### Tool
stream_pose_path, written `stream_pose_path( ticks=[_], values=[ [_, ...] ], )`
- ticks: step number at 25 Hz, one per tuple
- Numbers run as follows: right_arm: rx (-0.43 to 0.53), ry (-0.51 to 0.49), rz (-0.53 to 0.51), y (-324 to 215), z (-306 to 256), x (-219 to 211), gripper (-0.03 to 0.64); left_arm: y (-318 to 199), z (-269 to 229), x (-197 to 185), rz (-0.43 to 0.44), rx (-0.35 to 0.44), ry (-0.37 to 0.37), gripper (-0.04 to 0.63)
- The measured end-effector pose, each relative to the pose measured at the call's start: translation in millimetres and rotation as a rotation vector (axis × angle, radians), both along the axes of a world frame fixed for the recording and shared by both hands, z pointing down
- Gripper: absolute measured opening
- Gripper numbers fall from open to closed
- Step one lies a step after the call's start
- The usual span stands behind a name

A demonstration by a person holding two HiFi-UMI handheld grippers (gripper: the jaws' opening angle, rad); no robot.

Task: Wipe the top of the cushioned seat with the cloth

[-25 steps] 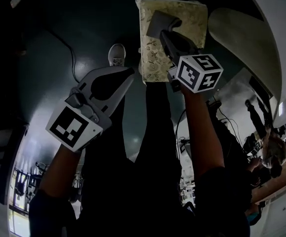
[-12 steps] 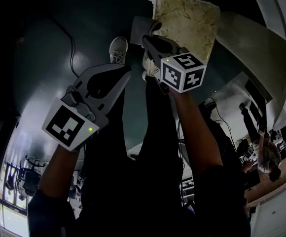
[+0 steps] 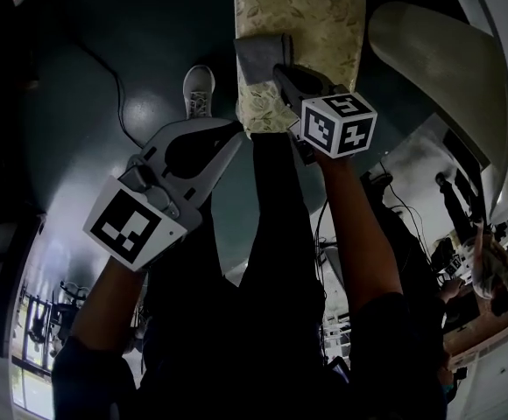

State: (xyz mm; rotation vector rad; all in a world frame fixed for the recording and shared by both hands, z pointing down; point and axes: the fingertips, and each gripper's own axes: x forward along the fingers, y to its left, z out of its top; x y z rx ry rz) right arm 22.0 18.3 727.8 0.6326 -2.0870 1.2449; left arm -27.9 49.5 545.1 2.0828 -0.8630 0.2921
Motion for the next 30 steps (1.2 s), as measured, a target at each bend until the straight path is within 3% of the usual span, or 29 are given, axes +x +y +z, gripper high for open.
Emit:
stream_pose_path(
  ticks=[12,20,25,30],
  values=[
    [0.013,0.042,0.154,-27,1,114,0.032,-18,-2,90,0.124,-0.005,0.004,0.008],
    [0.023,0.082,0.244,-42,0,180,0.032,-24,-4,127,0.179,-0.011,0.006,0.008],
    [0.034,0.103,0.295,-45,-7,201,0.032,-22,-9,135,0.199,-0.006,0.017,0.008],
    [0.056,0.087,0.301,-41,-24,186,0.031,-17,-14,122,0.194,0.002,0.024,0.008]
  ],
)
